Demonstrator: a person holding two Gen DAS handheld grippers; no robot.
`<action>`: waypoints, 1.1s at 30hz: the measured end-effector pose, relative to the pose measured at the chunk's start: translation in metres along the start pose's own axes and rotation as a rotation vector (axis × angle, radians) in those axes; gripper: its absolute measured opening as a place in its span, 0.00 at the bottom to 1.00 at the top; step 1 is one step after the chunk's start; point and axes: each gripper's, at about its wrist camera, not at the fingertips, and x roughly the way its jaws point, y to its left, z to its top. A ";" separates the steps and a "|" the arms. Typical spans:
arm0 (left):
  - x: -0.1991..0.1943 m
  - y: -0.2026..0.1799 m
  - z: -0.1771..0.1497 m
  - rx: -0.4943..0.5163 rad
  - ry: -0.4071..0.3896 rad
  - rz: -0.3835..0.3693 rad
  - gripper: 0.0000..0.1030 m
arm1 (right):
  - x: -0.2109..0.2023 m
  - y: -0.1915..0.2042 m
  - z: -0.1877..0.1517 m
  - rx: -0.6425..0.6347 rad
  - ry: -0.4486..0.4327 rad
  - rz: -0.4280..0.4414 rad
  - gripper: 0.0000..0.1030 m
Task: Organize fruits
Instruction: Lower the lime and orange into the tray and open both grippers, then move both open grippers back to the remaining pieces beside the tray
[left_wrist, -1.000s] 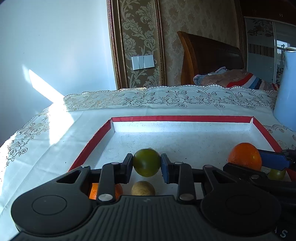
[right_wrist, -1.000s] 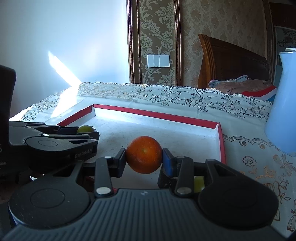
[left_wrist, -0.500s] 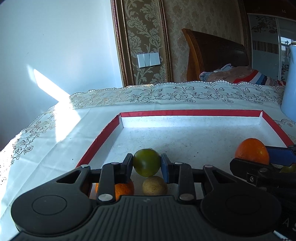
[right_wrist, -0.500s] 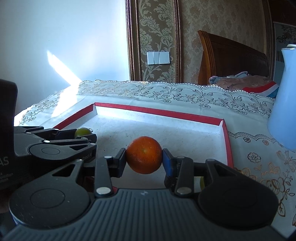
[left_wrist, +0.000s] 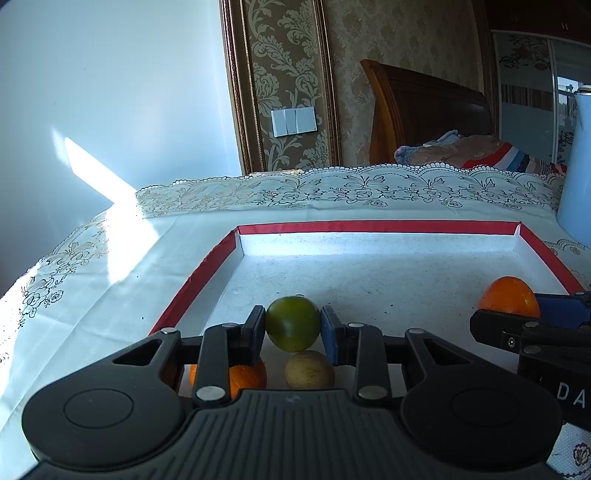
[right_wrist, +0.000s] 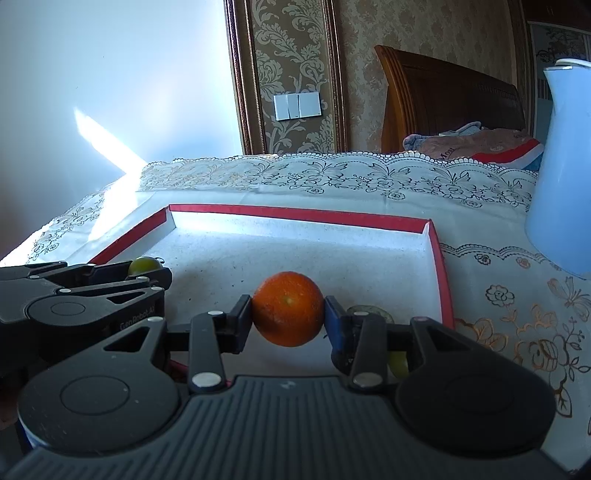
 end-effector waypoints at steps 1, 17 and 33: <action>0.000 0.000 0.000 0.000 0.000 0.000 0.30 | 0.000 0.000 0.000 0.000 0.001 0.001 0.38; -0.002 -0.004 -0.001 0.022 -0.001 -0.014 0.31 | -0.003 0.007 -0.001 -0.040 -0.008 -0.012 0.44; -0.035 0.021 0.005 -0.063 -0.091 -0.034 0.70 | -0.071 -0.017 -0.007 0.047 -0.145 0.046 0.51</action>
